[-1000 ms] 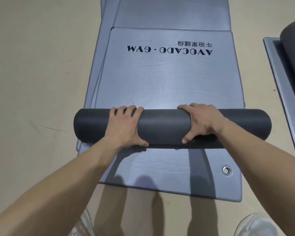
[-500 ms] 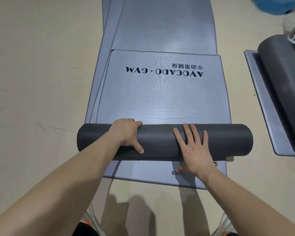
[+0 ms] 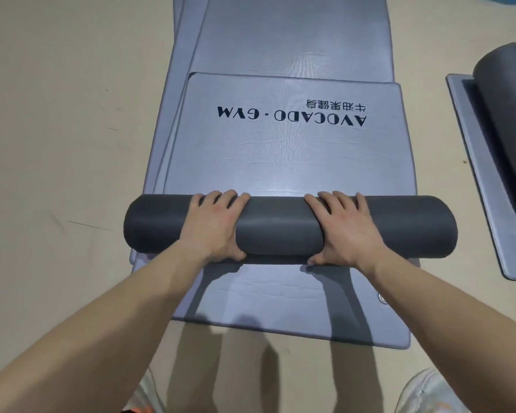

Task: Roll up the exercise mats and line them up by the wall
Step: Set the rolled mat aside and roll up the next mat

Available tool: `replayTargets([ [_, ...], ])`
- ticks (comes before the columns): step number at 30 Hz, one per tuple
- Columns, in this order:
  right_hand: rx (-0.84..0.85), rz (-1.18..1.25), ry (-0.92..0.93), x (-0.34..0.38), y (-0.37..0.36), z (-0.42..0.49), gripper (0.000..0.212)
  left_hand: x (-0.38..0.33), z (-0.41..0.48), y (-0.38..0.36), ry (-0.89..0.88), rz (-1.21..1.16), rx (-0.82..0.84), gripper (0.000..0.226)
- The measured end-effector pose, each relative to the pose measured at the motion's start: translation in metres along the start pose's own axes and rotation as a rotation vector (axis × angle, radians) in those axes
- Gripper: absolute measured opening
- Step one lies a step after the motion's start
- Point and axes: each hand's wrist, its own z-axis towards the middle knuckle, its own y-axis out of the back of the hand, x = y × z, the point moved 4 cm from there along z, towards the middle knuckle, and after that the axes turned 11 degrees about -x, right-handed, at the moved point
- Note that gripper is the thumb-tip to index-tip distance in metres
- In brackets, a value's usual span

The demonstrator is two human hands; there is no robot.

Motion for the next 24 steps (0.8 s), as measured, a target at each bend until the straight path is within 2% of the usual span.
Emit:
replayTargets([
  [3, 0.013, 0.017, -0.030, 0.007, 0.003, -0.001, 0.131, -0.003, 0.000, 0.006, -0.011, 0.024, 0.048, 0.114],
  [6, 0.133, 0.061, 0.016, 0.016, 0.016, -0.008, 0.117, -0.007, -0.014, 0.011, -0.012, 0.000, 0.195, 0.106],
  [9, 0.294, 0.123, 0.037, 0.026, 0.021, -0.030, 0.116, -0.016, -0.041, 0.010, -0.019, -0.054, 0.360, 0.104],
  [11, 0.331, 0.156, 0.010, 0.033, 0.020, -0.044, 0.121, -0.020, -0.052, 0.011, -0.019, -0.097, 0.433, 0.107],
  [13, 0.292, 0.125, -0.053, 0.039, 0.018, -0.060, 0.128, -0.020, -0.050, 0.013, -0.019, -0.122, 0.502, 0.111],
  [15, 0.179, 0.059, -0.082, 0.047, 0.014, -0.076, 0.135, -0.015, -0.039, 0.014, -0.009, -0.157, 0.573, 0.115],
  [17, 0.140, 0.056, -0.067, 0.047, 0.015, -0.076, 0.133, -0.009, -0.032, 0.013, 0.038, -0.236, 0.613, 0.117],
  [18, 0.151, 0.075, -0.058, 0.043, 0.018, -0.067, 0.130, -0.006, -0.031, 0.013, 0.074, -0.281, 0.583, 0.120],
  [20, 0.228, 0.128, -0.034, 0.032, 0.026, -0.039, 0.129, -0.002, -0.036, 0.019, 0.146, -0.307, 0.410, 0.128],
  [22, 0.339, 0.201, -0.027, 0.022, 0.035, -0.009, 0.132, -0.012, -0.053, 0.020, 0.150, -0.209, 0.236, 0.134],
  [24, 0.364, 0.233, -0.017, 0.018, 0.039, 0.006, 0.137, -0.020, -0.059, 0.017, 0.132, -0.129, 0.156, 0.133],
])
